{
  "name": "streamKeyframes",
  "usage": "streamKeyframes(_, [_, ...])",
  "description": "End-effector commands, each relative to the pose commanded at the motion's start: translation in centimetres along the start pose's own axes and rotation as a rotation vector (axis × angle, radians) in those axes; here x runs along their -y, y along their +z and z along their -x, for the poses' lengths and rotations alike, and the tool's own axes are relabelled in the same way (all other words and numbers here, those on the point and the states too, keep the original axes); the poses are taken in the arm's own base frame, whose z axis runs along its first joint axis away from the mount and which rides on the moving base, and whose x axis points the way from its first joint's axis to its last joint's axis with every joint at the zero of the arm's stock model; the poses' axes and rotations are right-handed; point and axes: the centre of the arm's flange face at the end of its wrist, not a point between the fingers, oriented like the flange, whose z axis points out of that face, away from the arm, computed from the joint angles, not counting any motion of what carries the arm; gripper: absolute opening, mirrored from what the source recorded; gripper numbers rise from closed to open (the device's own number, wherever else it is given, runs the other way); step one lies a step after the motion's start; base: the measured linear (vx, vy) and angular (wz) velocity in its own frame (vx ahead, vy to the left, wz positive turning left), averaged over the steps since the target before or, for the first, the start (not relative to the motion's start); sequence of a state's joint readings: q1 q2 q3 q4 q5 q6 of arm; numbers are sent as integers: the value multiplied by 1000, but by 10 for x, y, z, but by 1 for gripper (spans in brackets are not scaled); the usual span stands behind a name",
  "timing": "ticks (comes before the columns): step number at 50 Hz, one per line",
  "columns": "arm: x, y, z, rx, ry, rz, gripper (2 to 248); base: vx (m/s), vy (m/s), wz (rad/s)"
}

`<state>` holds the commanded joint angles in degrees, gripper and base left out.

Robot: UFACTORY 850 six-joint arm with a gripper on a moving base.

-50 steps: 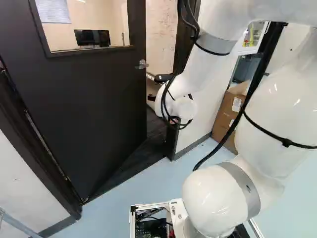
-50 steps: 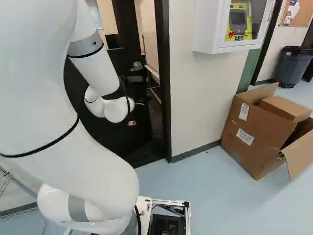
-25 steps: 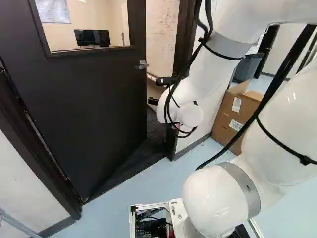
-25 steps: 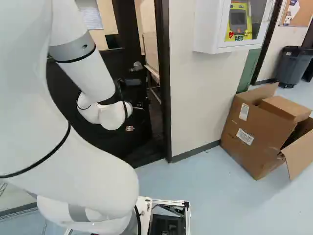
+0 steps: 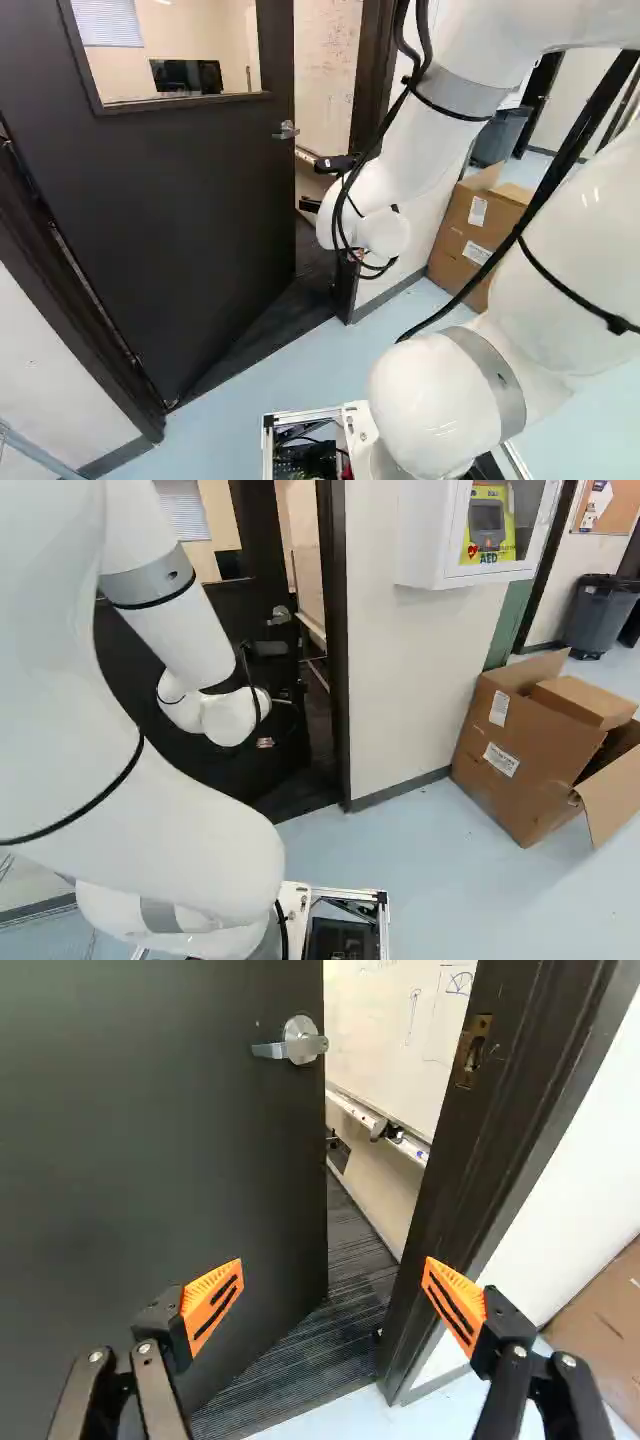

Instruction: Open the door and move inside

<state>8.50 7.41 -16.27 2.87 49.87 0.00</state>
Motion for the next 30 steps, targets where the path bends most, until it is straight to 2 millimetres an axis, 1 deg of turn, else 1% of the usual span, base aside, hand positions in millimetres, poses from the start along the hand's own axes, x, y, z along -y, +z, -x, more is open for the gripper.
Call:
streamKeyframes(13, [0, 0, 0, 0, 0, 0, 247, 0, 0, 0])
streamKeyframes(21, [0, 0, 0, 0, 0, 0, 247, 39, 50, 43])
streamKeyframes(30, [0, 0, 0, 0, 0, 0, 247, 32, -4, -4])
